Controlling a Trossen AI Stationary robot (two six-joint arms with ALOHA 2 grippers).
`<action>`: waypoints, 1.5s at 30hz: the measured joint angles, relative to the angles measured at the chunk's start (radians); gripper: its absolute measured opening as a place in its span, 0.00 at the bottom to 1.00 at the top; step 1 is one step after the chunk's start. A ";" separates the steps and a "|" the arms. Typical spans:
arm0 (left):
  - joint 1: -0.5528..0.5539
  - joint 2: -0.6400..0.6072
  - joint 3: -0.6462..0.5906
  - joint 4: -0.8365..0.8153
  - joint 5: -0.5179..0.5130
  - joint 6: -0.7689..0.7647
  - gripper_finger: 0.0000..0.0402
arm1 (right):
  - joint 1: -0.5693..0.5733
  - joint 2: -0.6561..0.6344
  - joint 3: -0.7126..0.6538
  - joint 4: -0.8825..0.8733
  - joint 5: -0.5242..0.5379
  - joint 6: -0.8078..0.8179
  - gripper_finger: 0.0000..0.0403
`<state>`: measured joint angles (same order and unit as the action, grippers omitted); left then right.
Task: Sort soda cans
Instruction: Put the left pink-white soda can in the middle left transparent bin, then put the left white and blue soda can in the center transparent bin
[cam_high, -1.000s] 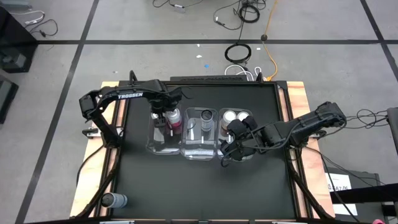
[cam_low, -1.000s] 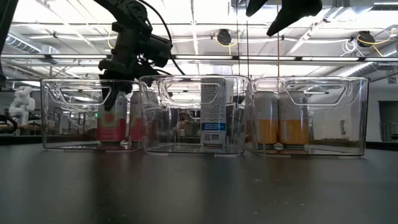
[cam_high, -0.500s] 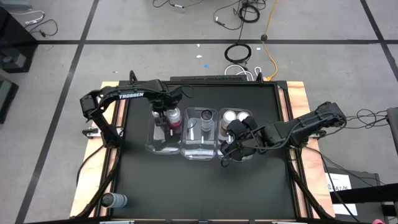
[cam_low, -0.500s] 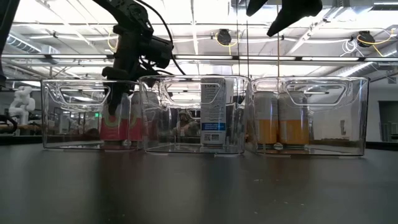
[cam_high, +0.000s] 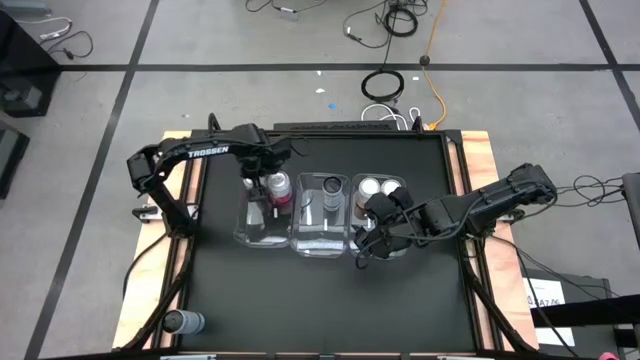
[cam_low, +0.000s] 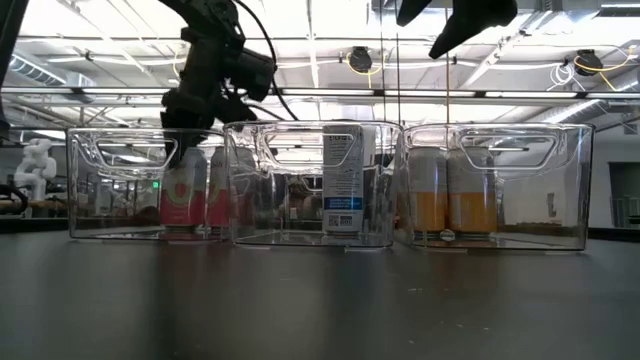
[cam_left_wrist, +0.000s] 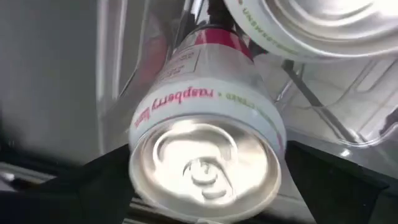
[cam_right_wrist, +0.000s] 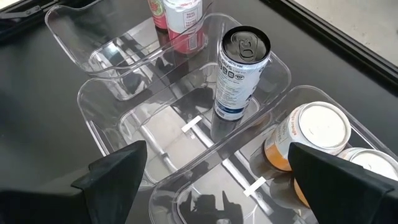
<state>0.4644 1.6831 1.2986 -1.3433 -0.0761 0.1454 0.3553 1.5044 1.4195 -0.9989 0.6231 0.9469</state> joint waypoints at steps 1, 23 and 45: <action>0.000 -0.007 0.008 -0.011 -0.001 -0.013 0.99 | 0.000 0.000 0.000 0.000 0.000 -0.006 0.95; -0.251 -0.516 0.065 -0.173 0.023 -0.899 0.99 | 0.000 0.000 0.000 -0.023 0.000 -0.050 0.95; -1.335 -0.290 0.065 -0.040 0.024 -2.111 0.99 | 0.010 0.000 0.000 -0.045 -0.031 -0.069 0.95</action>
<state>-0.8705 1.3930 1.3632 -1.3833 -0.0525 -1.9659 0.3658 1.5045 1.4197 -1.0443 0.5922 0.8783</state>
